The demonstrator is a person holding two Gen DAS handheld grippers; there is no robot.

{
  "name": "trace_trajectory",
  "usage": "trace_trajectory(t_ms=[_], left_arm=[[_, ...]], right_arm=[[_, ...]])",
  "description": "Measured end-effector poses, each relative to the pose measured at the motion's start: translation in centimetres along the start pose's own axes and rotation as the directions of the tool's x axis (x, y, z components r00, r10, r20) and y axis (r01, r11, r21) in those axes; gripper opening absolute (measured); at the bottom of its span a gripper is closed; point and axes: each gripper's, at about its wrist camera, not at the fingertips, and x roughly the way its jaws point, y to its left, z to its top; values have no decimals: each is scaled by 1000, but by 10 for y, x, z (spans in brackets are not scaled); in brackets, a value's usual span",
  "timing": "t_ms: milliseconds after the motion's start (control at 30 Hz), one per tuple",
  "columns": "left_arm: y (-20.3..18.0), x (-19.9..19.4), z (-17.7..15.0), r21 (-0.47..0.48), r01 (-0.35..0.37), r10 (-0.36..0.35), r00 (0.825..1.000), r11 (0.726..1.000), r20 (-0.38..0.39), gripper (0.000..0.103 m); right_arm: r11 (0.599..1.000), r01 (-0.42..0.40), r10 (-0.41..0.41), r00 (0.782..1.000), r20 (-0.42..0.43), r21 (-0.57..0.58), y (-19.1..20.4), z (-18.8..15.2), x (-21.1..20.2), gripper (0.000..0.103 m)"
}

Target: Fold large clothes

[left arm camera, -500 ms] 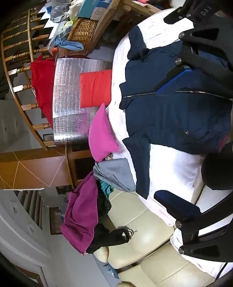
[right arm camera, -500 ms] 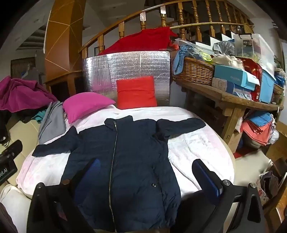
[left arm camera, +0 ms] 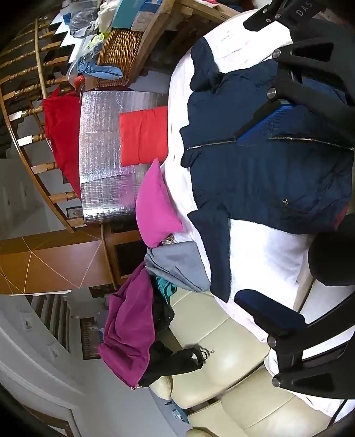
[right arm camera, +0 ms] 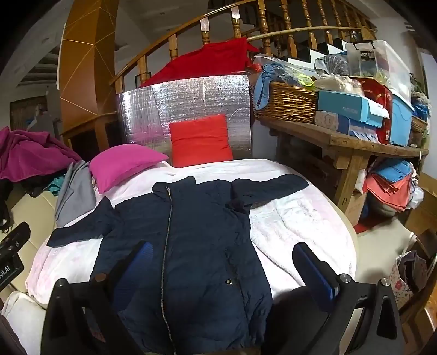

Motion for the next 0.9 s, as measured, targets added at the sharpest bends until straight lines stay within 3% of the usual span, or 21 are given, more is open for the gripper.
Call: trace_trajectory(t_ms=[900], left_arm=[[2, 6, -1, -2, 5, -5, 1000, 1000, -19, 103]], right_arm=[[1000, -11, 11, 1000, -26, -9, 6, -4, 8, 103]])
